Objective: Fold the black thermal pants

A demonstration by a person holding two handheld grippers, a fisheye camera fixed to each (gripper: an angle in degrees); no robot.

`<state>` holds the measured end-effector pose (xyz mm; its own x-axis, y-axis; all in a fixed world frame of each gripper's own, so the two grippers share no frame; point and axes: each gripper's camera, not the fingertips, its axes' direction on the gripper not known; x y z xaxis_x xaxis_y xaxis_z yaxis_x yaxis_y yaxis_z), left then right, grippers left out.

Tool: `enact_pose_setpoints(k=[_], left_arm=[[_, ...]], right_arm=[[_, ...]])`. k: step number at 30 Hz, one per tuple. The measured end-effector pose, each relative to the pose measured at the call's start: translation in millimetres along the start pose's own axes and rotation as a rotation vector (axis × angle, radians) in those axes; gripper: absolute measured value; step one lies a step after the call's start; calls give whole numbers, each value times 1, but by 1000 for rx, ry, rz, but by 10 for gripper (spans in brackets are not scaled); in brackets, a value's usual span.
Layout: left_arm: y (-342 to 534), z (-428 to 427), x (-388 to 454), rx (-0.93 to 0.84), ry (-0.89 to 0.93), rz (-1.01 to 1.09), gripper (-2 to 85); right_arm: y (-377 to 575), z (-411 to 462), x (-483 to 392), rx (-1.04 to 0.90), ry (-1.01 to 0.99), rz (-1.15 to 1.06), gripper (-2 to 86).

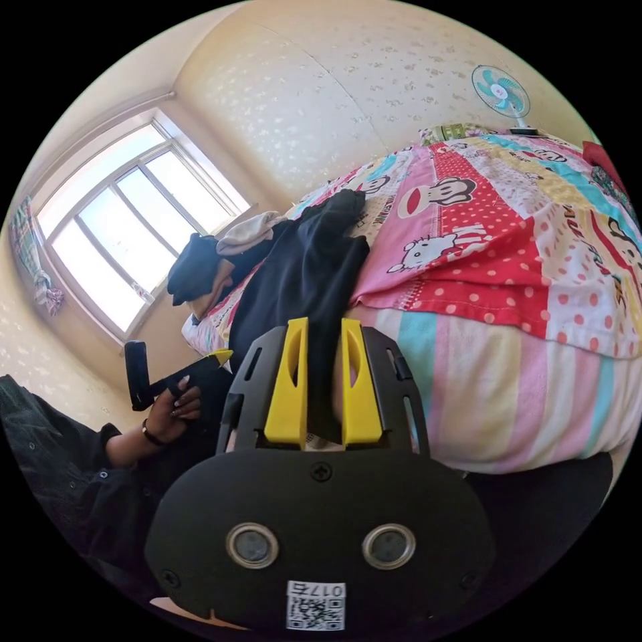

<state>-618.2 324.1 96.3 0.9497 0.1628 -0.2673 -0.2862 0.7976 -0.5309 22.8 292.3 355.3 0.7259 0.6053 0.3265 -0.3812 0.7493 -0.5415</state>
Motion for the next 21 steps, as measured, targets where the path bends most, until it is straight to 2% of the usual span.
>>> enact_pose_setpoints(k=[6,11,15,18,21], left_arm=[[-2,4,-3,18,31,-19,73],[-23,0,5,-73,10,78,34],[-58,-41,-7,-158,151,113,5],[-68,-72,-16,-147,150,114,2],[-68,-55,-23,-271,90,132,4]], right_arm=[[-6,-5,-2,17,-27,-10,85],[-25,-15,-22,-72,97,-34,37],[-40,-35,-62,-121,114,-209,21],[-51,-35,-76,-273,55,-266,18],[-50,-11,-55,-378,139,-167,19]])
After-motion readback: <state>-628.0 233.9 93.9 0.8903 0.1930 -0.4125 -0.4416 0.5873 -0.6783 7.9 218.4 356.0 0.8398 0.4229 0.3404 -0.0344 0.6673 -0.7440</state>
